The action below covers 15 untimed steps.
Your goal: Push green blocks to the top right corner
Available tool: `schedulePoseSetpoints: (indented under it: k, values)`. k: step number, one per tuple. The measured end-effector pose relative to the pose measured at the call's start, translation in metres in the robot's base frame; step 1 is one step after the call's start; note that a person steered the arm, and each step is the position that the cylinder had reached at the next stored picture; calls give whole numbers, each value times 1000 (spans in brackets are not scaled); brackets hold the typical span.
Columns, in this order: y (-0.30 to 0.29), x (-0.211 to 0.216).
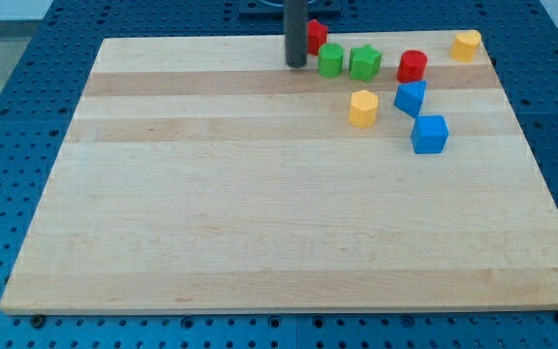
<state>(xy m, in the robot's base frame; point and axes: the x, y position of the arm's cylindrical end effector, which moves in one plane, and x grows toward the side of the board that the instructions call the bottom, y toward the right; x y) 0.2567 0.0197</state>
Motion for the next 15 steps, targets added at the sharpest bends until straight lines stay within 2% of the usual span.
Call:
schedulePoseSetpoints:
  k: [2, 4, 6, 8, 10, 11, 13, 15]
  values:
    - [63, 18]
    - [125, 9]
    - [159, 4]
    - [152, 6]
    - [85, 18]
    - [64, 7]
    - [83, -31]
    - [138, -24]
